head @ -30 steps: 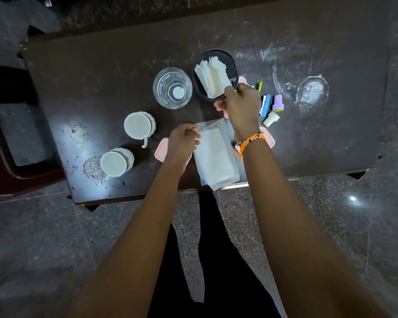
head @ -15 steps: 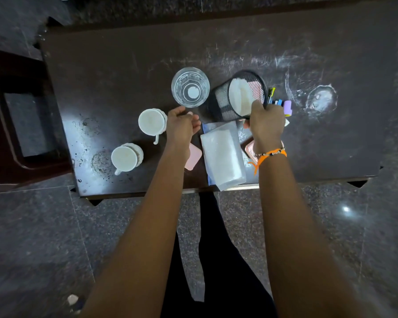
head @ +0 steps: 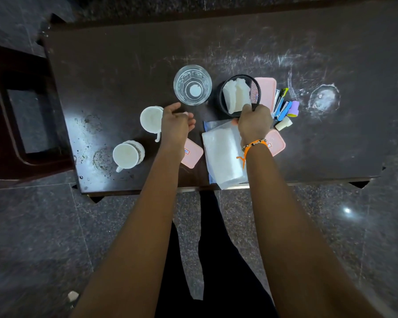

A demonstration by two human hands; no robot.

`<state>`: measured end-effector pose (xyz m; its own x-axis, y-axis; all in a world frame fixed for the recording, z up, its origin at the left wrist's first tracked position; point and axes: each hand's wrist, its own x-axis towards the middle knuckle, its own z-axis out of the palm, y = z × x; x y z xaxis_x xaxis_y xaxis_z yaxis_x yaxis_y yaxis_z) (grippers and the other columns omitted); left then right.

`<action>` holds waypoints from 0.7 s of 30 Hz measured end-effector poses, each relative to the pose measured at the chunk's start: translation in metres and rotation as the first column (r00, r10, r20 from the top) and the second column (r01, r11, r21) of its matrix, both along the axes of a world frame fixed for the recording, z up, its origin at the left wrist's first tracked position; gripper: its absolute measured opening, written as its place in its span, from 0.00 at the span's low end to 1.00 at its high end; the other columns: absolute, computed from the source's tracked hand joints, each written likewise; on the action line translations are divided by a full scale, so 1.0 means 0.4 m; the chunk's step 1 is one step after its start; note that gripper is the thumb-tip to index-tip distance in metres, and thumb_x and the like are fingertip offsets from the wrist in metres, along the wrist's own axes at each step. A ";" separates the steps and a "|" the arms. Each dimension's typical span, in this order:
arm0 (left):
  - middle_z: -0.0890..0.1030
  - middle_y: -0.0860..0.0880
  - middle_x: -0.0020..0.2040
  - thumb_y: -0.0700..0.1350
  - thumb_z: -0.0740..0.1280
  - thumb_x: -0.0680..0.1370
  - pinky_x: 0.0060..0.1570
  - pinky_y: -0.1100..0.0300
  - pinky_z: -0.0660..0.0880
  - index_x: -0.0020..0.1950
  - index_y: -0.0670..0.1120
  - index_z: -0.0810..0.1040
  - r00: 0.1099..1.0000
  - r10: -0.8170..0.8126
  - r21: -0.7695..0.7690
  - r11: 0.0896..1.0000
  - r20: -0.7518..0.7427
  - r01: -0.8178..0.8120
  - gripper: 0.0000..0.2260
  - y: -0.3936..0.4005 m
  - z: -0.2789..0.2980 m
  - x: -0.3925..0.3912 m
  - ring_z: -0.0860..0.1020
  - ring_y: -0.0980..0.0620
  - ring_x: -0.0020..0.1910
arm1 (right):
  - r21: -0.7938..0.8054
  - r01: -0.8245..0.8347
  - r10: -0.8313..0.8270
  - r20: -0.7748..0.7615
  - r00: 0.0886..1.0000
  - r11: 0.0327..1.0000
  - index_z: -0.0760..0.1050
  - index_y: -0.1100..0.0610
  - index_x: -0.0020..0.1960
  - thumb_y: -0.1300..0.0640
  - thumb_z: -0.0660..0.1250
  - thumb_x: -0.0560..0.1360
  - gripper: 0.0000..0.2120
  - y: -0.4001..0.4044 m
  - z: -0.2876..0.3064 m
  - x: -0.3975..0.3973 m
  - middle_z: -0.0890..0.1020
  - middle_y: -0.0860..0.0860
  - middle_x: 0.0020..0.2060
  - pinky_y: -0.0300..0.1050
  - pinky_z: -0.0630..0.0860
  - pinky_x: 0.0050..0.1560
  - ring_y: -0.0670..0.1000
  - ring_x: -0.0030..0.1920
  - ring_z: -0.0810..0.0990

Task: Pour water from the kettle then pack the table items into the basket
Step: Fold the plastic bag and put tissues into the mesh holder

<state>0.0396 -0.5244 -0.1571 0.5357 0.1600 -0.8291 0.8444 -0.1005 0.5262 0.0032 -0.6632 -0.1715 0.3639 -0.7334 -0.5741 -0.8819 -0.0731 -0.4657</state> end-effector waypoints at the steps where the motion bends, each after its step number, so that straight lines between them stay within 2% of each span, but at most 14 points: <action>1: 0.78 0.50 0.40 0.34 0.59 0.77 0.38 0.69 0.76 0.66 0.44 0.68 1.000 0.001 0.000 1.000 -0.001 -0.001 0.18 0.000 0.001 0.001 0.78 0.56 0.38 | -0.010 0.010 -0.010 -0.015 1.000 1.000 0.76 0.69 0.48 0.59 0.57 0.75 0.14 -0.004 -0.001 0.003 0.82 0.66 0.48 0.51 0.76 0.50 0.62 0.52 0.79; 6: 0.79 0.50 0.40 0.33 0.60 0.77 0.36 0.70 0.76 0.66 0.44 0.68 1.000 0.005 -0.005 1.000 -0.001 -0.005 0.18 -0.001 0.009 0.011 0.79 0.57 0.38 | 0.038 0.033 -0.031 -0.051 0.998 0.999 0.75 0.68 0.44 0.60 0.57 0.73 0.12 -0.018 -0.003 0.018 0.84 0.64 0.45 0.49 0.78 0.48 0.62 0.49 0.81; 8: 0.79 0.51 0.41 0.34 0.61 0.77 0.37 0.71 0.76 0.67 0.45 0.68 1.000 -0.001 -0.007 1.000 0.006 0.001 0.19 0.001 0.010 0.013 0.79 0.57 0.39 | 0.071 0.017 -0.015 -0.024 1.000 0.997 0.73 0.65 0.42 0.61 0.58 0.72 0.08 -0.014 0.000 0.030 0.85 0.64 0.43 0.45 0.77 0.43 0.61 0.46 0.81; 11: 0.78 0.54 0.44 0.34 0.60 0.77 0.42 0.70 0.76 0.68 0.45 0.68 0.999 -0.045 -0.007 0.999 0.021 0.045 0.20 0.006 0.010 0.015 0.79 0.58 0.43 | 0.079 -0.036 0.035 0.015 0.999 0.996 0.74 0.66 0.40 0.63 0.58 0.73 0.08 -0.004 0.004 0.049 0.85 0.63 0.41 0.40 0.70 0.35 0.57 0.42 0.80; 14: 0.78 0.53 0.50 0.33 0.58 0.77 0.43 0.71 0.75 0.68 0.45 0.68 0.996 -0.084 -0.014 0.996 0.029 0.084 0.20 0.009 0.014 0.015 0.79 0.59 0.44 | 0.041 -0.067 0.066 0.031 0.997 0.997 0.64 0.59 0.28 0.64 0.59 0.72 0.14 -0.006 0.000 0.060 0.85 0.64 0.41 0.43 0.68 0.29 0.56 0.37 0.76; 16: 0.78 0.50 0.55 0.33 0.59 0.77 0.43 0.72 0.74 0.68 0.45 0.69 0.994 -0.101 -0.009 0.995 0.031 0.101 0.20 0.013 0.015 0.016 0.79 0.58 0.46 | 0.013 -0.088 0.088 0.040 0.995 0.996 0.61 0.57 0.26 0.65 0.59 0.72 0.16 -0.009 -0.002 0.060 0.84 0.65 0.40 0.38 0.68 0.26 0.57 0.35 0.75; 17: 0.78 0.49 0.58 0.33 0.59 0.78 0.45 0.71 0.74 0.69 0.45 0.69 0.994 -0.108 -0.008 0.994 0.033 0.108 0.20 0.015 0.015 0.017 0.79 0.57 0.48 | 0.016 -0.095 0.094 0.047 0.994 0.995 0.61 0.56 0.26 0.65 0.58 0.72 0.17 -0.010 -0.004 0.059 0.84 0.66 0.40 0.39 0.71 0.28 0.58 0.33 0.76; 19: 0.77 0.48 0.62 0.33 0.59 0.78 0.46 0.70 0.73 0.69 0.45 0.68 0.993 -0.116 -0.009 0.993 0.035 0.116 0.20 0.017 0.015 0.016 0.78 0.56 0.50 | 0.043 -0.094 0.091 0.064 0.994 0.995 0.61 0.56 0.27 0.66 0.58 0.72 0.16 -0.011 -0.004 0.057 0.84 0.67 0.39 0.50 0.78 0.37 0.61 0.35 0.80; 21: 0.77 0.48 0.64 0.33 0.59 0.78 0.46 0.71 0.73 0.70 0.46 0.68 0.992 -0.121 -0.014 0.992 0.039 0.122 0.20 0.018 0.016 0.014 0.78 0.56 0.50 | 0.052 -0.094 0.090 0.081 0.993 0.994 0.61 0.56 0.27 0.65 0.57 0.73 0.16 -0.014 -0.005 0.055 0.83 0.65 0.35 0.55 0.79 0.40 0.55 0.32 0.81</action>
<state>0.0451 -0.5173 -0.1508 0.5811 0.0788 -0.8100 0.8061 -0.1924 0.5596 0.0251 -0.6688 -0.1735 0.4737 -0.6624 -0.5804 -0.8334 -0.1243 -0.5385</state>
